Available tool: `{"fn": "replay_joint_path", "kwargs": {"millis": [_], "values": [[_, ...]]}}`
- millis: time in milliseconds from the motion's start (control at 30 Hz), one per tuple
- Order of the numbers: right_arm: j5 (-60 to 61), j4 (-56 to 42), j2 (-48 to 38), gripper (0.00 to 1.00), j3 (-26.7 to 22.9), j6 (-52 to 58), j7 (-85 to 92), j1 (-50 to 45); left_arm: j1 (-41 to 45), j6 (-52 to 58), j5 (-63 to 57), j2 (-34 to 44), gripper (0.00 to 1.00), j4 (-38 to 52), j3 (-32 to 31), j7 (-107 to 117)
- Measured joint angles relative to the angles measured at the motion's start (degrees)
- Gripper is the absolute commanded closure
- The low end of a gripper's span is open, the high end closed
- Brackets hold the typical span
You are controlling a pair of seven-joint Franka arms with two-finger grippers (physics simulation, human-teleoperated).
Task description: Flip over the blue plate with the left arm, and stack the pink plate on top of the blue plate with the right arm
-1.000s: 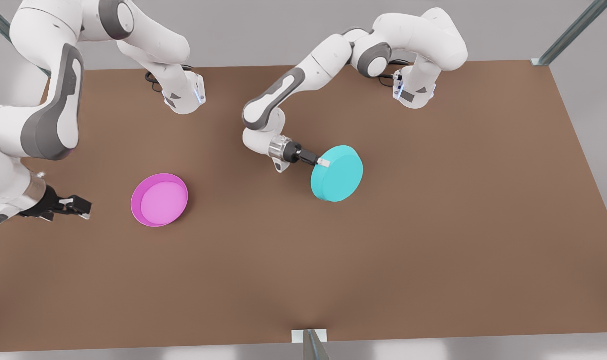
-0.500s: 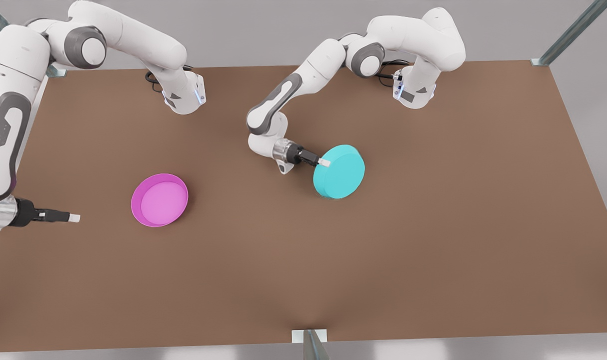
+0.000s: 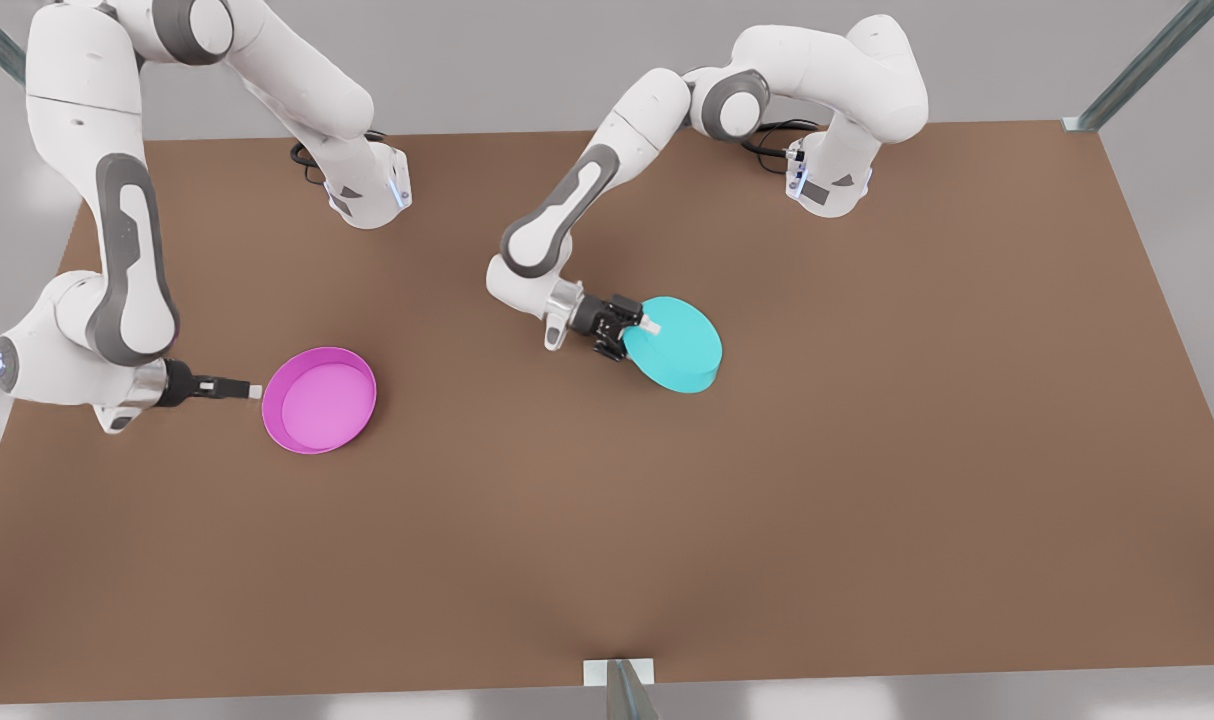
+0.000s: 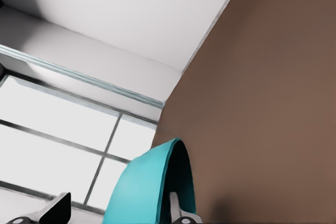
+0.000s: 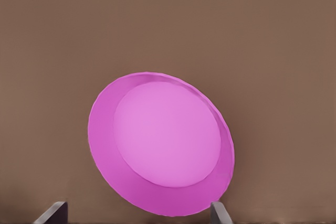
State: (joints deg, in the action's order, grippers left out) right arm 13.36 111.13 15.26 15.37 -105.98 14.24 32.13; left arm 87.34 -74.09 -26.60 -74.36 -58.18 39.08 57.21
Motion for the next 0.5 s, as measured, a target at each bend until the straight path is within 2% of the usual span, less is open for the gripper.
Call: {"fn": "replay_joint_path", "kwargs": {"millis": [33, 100, 200, 333, 433, 467, 500], "values": [[-0.1, 0.7, -0.8, 0.0, 0.0, -0.5, 0.0, 0.1, 1.3, -1.7, 3.6, 0.0, 0.0, 0.0, 4.5, 2.0], [-0.9, 3.9, -0.1, 0.0, 0.0, -9.4, 0.9, 1.8, 2.6, -4.3, 12.5, 0.1, 0.0, 0.0, 11.7, 6.5], [-1.6, 4.6, 2.7, 0.0, 1.6, -12.8, 1.8, 7.3, 3.2, -6.5, 22.9, 0.1, 0.0, 0.0, 13.5, 14.9], [-2.1, 4.2, 4.7, 0.0, 1.9, -15.6, 2.4, 7.6, 3.7, -6.1, 30.6, 1.8, 0.0, 0.0, 14.5, 15.3], [-2.3, 4.4, 6.4, 0.0, 2.0, -18.2, 2.5, 8.4, -1.2, 0.0, 35.1, 15.2, 0.0, -0.2, 14.7, -6.7], [-2.5, 4.7, 7.1, 0.0, 3.1, -19.6, 3.2, 8.9, -4.7, 0.7, 36.2, 22.2, 0.0, -0.9, 14.1, -15.6], [-2.9, 5.7, 8.3, 0.0, 6.5, -22.3, 3.2, 11.2, -8.8, 1.2, 37.1, 27.3, 0.0, -2.0, 14.1, -25.7]]}}
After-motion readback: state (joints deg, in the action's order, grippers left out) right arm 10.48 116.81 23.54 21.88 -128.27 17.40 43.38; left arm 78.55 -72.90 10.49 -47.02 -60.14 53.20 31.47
